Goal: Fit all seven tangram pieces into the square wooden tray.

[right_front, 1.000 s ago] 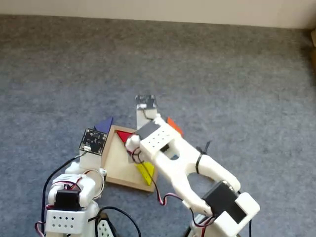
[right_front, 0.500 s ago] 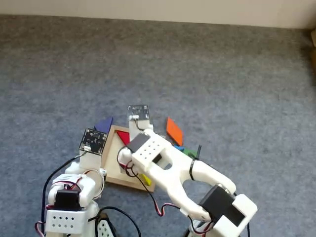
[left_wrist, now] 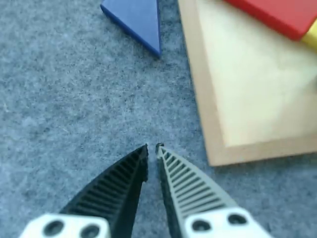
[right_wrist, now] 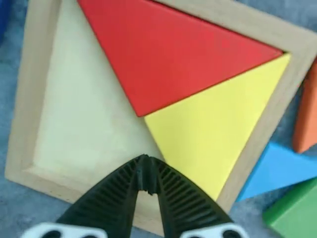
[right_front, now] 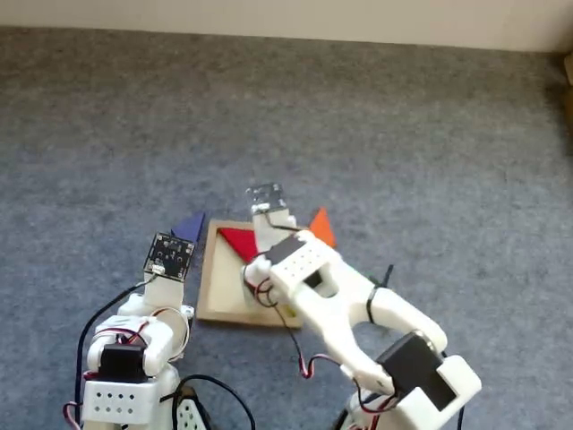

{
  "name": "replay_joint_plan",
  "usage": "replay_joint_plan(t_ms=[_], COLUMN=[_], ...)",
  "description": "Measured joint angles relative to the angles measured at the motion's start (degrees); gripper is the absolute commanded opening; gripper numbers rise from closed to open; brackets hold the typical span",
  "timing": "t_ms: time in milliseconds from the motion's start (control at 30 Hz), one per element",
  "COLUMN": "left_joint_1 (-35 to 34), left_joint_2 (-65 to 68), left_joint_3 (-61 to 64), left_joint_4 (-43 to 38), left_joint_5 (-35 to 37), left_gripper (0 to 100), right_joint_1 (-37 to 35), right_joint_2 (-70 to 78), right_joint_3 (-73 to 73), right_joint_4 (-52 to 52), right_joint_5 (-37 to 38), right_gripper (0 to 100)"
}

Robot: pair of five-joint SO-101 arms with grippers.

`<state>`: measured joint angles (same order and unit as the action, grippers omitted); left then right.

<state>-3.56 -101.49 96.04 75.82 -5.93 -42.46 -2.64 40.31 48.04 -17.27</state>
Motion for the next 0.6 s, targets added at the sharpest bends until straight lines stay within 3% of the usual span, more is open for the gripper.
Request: replay_joint_plan(t_ms=[267, 600], left_joint_1=[0.0, 0.0], left_joint_2=[0.0, 0.0], left_joint_3=[0.0, 0.0], left_joint_4=[0.0, 0.0], left_joint_5=[0.0, 0.0], left_gripper=[5, 5], right_joint_1=[4.92, 8.35], right_joint_2=[0.09, -12.57], right_joint_3=[0.09, 0.18], right_joint_4=[-4.84, 1.93], right_joint_5=[9.93, 10.9], right_gripper=[0.5, 1.2])
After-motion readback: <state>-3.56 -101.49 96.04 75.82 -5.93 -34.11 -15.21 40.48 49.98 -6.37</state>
